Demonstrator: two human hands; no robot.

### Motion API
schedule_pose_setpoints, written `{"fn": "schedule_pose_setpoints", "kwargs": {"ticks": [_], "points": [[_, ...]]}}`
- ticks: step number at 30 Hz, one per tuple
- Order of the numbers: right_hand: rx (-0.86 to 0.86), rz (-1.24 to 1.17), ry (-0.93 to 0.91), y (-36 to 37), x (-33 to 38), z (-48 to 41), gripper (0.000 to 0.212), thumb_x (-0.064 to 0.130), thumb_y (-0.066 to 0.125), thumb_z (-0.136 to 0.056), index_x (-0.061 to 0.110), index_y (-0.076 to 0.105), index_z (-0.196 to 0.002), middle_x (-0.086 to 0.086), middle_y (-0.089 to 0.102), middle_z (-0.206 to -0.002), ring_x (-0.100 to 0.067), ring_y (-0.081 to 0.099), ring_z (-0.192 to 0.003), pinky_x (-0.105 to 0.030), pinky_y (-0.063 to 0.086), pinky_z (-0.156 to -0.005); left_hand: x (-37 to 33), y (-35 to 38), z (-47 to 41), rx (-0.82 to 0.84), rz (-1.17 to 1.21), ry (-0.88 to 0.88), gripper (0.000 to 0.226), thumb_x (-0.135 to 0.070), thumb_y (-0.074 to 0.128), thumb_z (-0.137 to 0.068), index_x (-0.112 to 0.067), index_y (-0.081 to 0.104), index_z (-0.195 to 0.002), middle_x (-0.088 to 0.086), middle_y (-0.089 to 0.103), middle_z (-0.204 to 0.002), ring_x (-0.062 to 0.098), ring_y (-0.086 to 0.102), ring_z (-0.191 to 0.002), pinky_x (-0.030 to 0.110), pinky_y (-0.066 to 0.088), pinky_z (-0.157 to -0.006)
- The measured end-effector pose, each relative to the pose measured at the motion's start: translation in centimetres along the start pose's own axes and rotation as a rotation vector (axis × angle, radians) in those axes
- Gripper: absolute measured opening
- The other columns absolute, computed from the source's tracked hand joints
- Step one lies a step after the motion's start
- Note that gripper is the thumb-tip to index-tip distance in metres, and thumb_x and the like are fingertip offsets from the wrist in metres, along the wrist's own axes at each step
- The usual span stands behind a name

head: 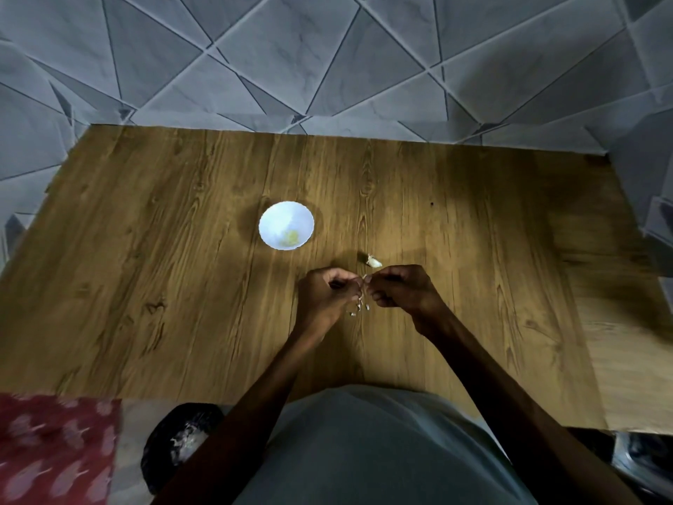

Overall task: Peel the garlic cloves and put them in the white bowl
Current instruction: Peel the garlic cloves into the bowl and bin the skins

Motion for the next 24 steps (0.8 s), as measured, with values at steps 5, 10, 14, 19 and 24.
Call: {"fn": "schedule_pose_setpoints", "kwargs": {"ticks": [5,10,14,19,24], "points": [[0.015,0.042,-0.062,-0.3,0.1,-0.1,0.010,0.013,0.072,-0.088,0.005,0.075,-0.094,-0.014,0.074,-0.083,-0.010,0.065,-0.065,-0.023,0.054,-0.064,1.1,0.2,-0.2,0.089,0.188,-0.175,0.012,-0.005,0.072,-0.085,0.000,0.072,-0.095,0.011,0.074,-0.083,0.022,0.073,-0.079,0.028,0.059,-0.076],[0.035,0.076,-0.109,-0.3,0.1,-0.3,0.007,0.013,0.070,-0.088,0.008,0.074,-0.093,-0.008,0.074,-0.083,-0.011,0.065,-0.070,-0.022,0.054,-0.065,1.2,0.2,-0.2,0.147,0.287,-0.280,0.017,-0.003,0.069,-0.086,0.005,0.070,-0.101,0.018,0.073,-0.093,0.024,0.072,-0.083,0.028,0.059,-0.080],[0.042,0.127,-0.155,-0.3,0.3,-0.3,0.006,0.013,0.067,-0.091,0.011,0.073,-0.091,-0.005,0.073,-0.084,-0.011,0.066,-0.073,-0.023,0.053,-0.066,1.2,0.3,0.0,0.138,0.372,-0.358,0.021,-0.002,0.068,-0.087,0.008,0.069,-0.105,0.016,0.074,-0.089,0.017,0.073,-0.077,0.020,0.057,-0.069],[0.024,0.237,-0.333,-0.3,1.2,0.0,0.006,0.011,0.065,-0.091,0.010,0.070,-0.088,-0.002,0.071,-0.081,-0.011,0.065,-0.075,-0.020,0.051,-0.069,1.4,0.9,0.2,0.165,0.588,-0.566,0.007,0.001,0.064,-0.088,0.002,0.070,-0.091,0.013,0.074,-0.080,0.014,0.072,-0.069,0.018,0.058,-0.065],[-0.038,0.368,-0.549,-0.2,2.1,0.4,0.004,0.007,0.067,-0.089,0.010,0.069,-0.087,0.005,0.069,-0.079,-0.006,0.066,-0.076,-0.015,0.052,-0.069,1.5,1.4,0.6,0.181,0.786,-0.725,0.011,0.002,0.059,-0.091,0.005,0.068,-0.086,0.016,0.071,-0.073,0.015,0.071,-0.060,0.017,0.057,-0.055]]}}
Point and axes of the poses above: each hand's wrist, its own z-axis away from the middle knuckle, its own y-axis out of the palm, x = y × z, the point moved 5 cm from there along -z, towards the middle knuckle
